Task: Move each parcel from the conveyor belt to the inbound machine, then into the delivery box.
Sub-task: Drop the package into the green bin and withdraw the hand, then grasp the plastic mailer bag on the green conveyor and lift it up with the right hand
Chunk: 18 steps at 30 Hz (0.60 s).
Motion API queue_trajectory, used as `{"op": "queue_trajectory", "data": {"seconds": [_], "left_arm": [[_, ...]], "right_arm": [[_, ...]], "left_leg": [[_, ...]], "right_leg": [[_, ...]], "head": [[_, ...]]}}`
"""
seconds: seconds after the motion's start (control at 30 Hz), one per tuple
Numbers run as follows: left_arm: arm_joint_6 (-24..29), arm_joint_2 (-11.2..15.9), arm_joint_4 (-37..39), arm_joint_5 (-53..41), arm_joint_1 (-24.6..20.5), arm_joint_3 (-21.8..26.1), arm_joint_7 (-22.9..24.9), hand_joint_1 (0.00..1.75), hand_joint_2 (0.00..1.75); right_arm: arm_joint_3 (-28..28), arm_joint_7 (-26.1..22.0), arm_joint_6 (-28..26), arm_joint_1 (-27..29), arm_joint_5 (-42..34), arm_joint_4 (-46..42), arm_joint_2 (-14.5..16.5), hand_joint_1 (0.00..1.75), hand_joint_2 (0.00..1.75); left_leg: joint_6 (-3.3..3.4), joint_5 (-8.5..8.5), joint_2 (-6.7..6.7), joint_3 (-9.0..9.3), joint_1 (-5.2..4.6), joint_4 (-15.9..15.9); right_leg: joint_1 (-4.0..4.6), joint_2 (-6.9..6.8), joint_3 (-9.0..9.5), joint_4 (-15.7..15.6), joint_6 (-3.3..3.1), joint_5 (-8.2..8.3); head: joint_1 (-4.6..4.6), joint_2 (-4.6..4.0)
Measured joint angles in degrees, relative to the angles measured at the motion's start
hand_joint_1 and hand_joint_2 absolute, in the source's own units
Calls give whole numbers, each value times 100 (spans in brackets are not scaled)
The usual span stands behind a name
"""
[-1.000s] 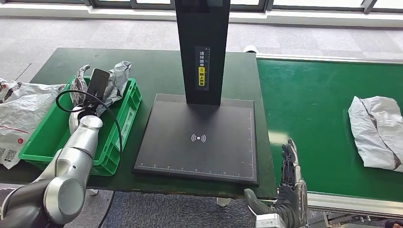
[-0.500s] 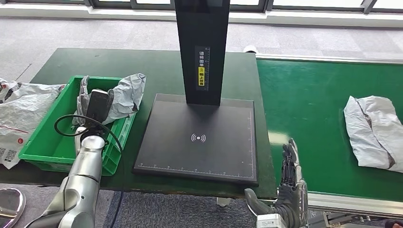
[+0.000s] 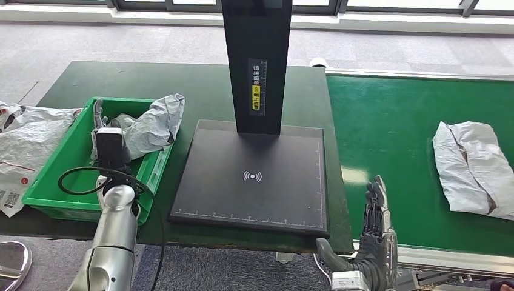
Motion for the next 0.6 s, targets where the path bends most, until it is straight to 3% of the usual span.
{"op": "queue_trajectory", "data": {"seconds": [0.1, 0.27, 0.4, 0.6], "left_arm": [[-299, -175, -614, 494, 493, -207, -331, 0, 0], [-1515, -542, -1563, 1616, 1541, -973, -1135, 0, 0], [-2562, -671, -1797, 1790, 1972, -1627, -1315, 0, 0], [-2911, -709, -2197, 1686, 2376, -2082, -1338, 0, 0]], "right_arm": [[-38, -95, -18, -55, -103, 54, 1, 0, 175], [-245, -431, 88, -146, -380, 226, 3, 0, 175], [-346, -557, 177, -247, -435, 347, 16, 0, 175], [-361, -565, 266, -430, -443, 609, 14, 0, 175]], "left_leg": [[0, -3, -5, 0, 0, 0], [7, -20, -4, 3, -5, 1], [12, -23, -5, 2, -9, 1], [11, -22, -3, 5, -8, 0]], "right_leg": [[-1, -5, 2, -1, 5, -7], [-5, -4, 7, -2, 11, -18], [-9, -7, 10, -4, 13, -18], [-7, -5, 10, -4, 13, -18]], "head": [[-1, 0], [-1, 0], [0, 0], [-1, 0]]}}
